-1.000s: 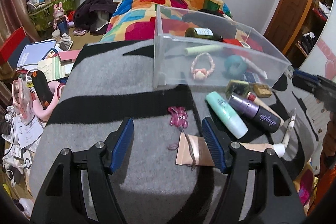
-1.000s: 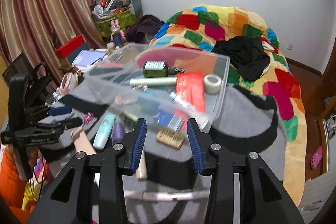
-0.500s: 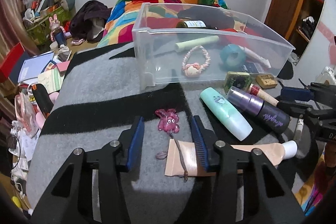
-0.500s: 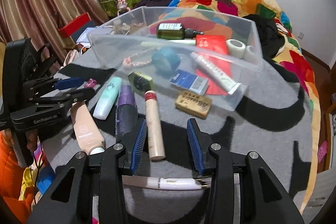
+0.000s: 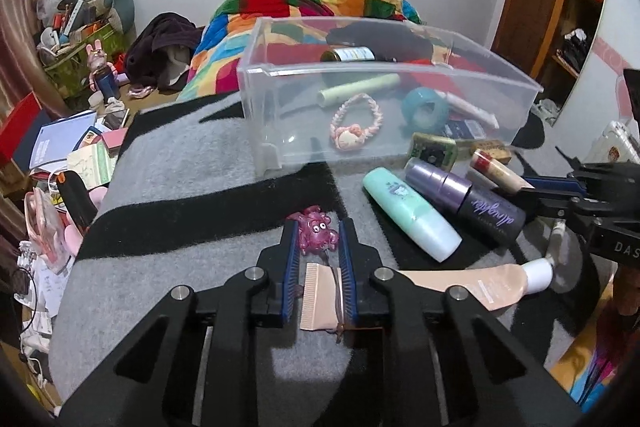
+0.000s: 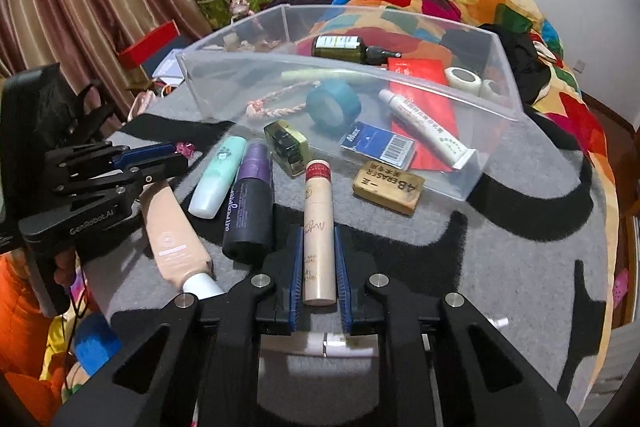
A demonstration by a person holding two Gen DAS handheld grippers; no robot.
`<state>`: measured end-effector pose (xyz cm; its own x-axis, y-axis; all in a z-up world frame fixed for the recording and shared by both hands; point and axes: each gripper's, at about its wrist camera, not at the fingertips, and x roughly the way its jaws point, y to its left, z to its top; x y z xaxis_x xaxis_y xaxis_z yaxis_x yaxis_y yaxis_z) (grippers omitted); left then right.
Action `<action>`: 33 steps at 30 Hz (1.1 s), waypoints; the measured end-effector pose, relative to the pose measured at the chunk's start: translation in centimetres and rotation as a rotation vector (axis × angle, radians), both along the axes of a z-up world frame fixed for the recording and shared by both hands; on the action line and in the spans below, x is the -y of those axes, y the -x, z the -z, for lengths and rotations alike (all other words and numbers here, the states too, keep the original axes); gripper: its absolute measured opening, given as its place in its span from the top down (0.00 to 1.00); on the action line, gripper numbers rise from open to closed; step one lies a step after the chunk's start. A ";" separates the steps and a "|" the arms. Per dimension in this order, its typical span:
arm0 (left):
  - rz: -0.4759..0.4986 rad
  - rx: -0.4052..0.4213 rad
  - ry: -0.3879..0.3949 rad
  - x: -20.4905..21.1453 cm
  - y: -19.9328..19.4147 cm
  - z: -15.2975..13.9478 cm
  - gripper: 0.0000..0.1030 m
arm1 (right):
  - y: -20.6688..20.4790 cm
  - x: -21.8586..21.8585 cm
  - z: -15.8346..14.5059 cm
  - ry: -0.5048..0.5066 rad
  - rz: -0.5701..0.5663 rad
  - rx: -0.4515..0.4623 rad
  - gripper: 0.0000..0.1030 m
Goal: Organize objects
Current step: 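Grasp the pink charm with the left tool while the right tool grasps the beige spray can, then lower the pink charm and beige can into the clear box and open both tools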
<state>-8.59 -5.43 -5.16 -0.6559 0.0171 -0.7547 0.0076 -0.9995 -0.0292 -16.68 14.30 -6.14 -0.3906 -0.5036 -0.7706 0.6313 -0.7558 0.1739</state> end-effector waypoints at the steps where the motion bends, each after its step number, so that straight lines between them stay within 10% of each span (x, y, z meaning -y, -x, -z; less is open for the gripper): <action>1: 0.000 -0.009 -0.001 0.0 -0.2 -0.3 0.81 | -0.2 -0.3 -0.3 0.010 0.005 -0.007 0.87; 22: 0.008 -0.262 -0.091 -1.2 -0.3 -10.1 0.81 | 0.9 -1.7 -8.9 0.185 0.083 -0.164 0.87; 33: -0.024 -0.256 -0.145 -0.1 3.4 -10.8 0.81 | 5.2 -0.9 -7.9 0.191 0.149 -0.095 0.87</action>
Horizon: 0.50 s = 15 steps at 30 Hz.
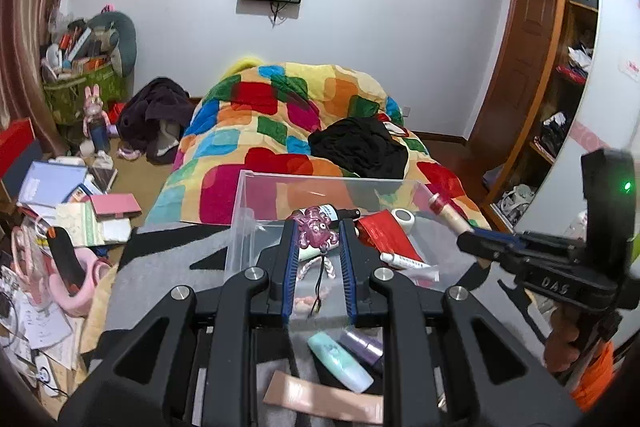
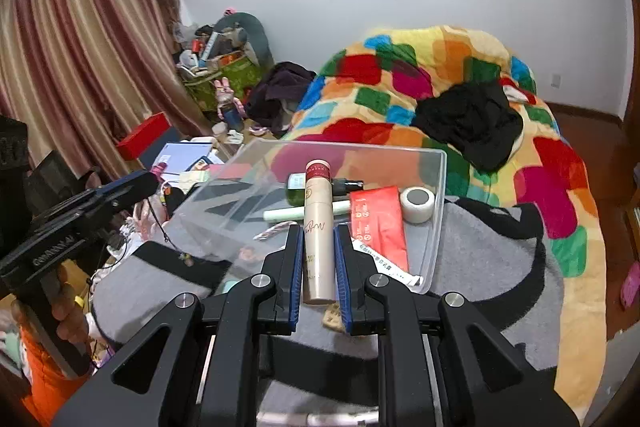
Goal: Organize objects
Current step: 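Lower the pink charm and beige can into the clear box and open both tools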
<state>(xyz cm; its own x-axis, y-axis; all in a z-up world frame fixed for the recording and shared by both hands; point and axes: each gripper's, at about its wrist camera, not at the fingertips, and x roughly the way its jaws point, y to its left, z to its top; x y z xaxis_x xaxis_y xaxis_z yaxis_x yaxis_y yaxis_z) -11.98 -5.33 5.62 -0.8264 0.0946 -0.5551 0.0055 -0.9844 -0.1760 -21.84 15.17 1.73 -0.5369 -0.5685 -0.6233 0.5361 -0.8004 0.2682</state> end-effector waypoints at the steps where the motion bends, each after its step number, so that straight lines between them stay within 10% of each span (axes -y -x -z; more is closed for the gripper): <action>1: 0.000 0.006 -0.015 0.2 0.4 0.1 0.81 | 0.6 0.1 0.4 0.001 0.004 0.016 0.87; 15: -0.015 0.164 -0.050 0.7 5.8 4.8 0.81 | 3.6 2.2 3.8 -0.098 -0.013 0.080 0.87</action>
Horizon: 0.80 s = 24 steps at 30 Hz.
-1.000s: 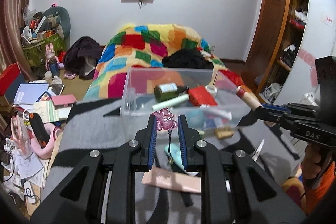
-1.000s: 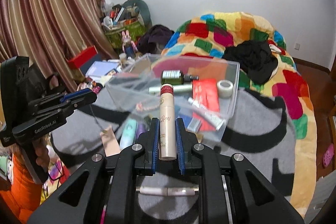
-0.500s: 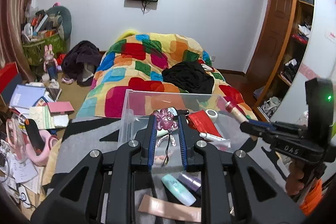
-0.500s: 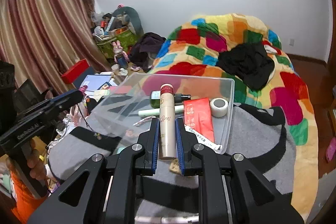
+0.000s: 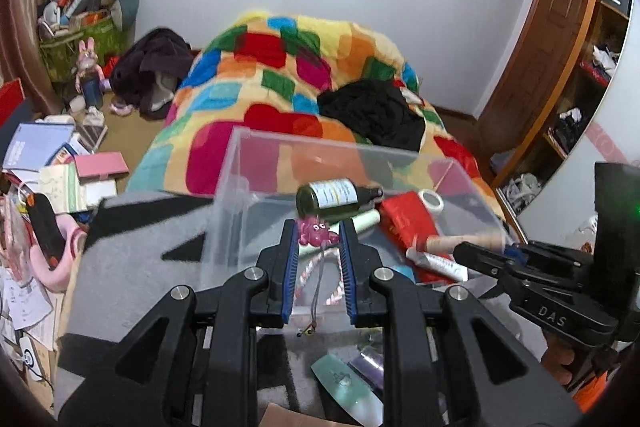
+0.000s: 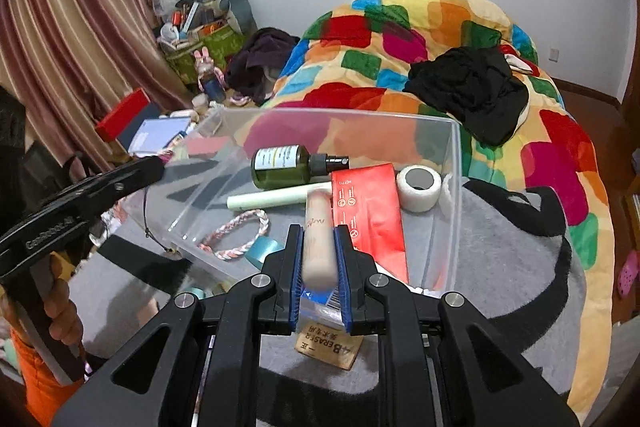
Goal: Organize objects
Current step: 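Lower the pink charm and beige can into the clear box and open both tools, then grasp the mint-green tube with the left tool while the right tool grasps the purple spray bottle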
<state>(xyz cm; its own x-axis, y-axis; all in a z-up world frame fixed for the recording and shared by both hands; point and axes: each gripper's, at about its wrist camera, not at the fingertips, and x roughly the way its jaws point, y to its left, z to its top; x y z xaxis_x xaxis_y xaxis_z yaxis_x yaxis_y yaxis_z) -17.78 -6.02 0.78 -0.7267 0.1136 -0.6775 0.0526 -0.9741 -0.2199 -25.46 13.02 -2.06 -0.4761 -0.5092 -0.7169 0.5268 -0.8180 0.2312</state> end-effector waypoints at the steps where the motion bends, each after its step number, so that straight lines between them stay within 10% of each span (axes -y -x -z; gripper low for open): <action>1: 0.004 0.012 -0.003 -0.1 0.1 0.3 0.81 | -0.1 0.1 0.1 -0.005 -0.006 0.001 0.86; 24: 0.081 0.044 0.057 -2.6 -5.3 0.8 0.65 | -6.9 -0.4 -1.9 -0.008 -0.102 -0.090 0.80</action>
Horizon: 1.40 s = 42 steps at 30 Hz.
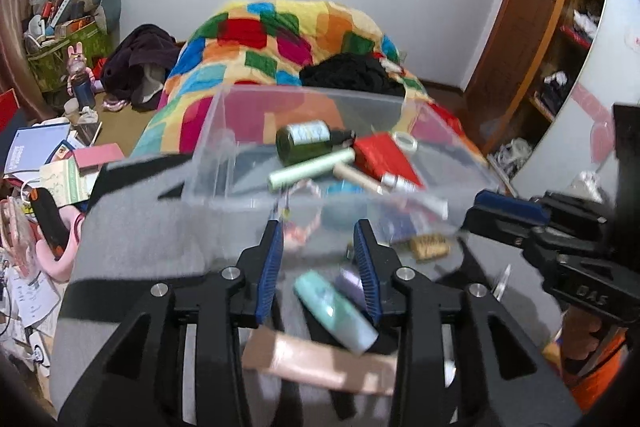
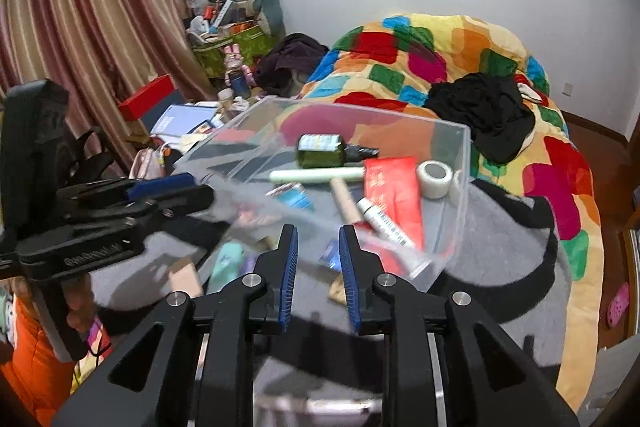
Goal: Organize objects
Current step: 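Grasp the mint-green tube with the left tool while the right tool grasps the purple spray bottle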
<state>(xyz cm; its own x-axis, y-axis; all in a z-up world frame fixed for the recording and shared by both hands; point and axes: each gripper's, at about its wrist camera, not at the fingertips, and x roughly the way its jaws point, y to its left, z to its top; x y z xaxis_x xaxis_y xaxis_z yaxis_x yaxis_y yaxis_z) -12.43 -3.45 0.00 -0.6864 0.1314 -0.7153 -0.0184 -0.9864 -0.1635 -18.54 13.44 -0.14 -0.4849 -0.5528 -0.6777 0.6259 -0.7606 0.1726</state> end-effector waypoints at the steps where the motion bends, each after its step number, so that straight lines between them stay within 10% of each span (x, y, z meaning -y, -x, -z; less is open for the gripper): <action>1: 0.003 0.011 0.004 0.0 -0.2 0.3 0.65 | -0.4 0.1 0.1 -0.002 -0.009 0.001 0.79; 18: -0.010 0.109 -0.043 0.7 -2.5 3.5 0.57 | -2.0 3.6 6.5 -0.122 -0.101 0.110 0.75; 35: 0.002 0.139 0.079 -2.9 -0.2 5.7 0.57 | -4.0 -0.4 5.0 -0.061 -0.070 0.064 0.77; 42: 0.026 0.103 0.160 -4.1 -0.8 5.8 0.79 | -4.0 -0.7 4.9 -0.044 -0.055 0.067 0.77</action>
<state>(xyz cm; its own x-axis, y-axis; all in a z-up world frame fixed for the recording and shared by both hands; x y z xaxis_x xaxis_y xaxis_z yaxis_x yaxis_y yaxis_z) -11.62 0.63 -5.79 -0.6060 0.0268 -0.7950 -0.0353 -0.9994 -0.0068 -14.57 14.17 -5.09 -0.4075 -0.5461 -0.7319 0.6548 -0.7334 0.1827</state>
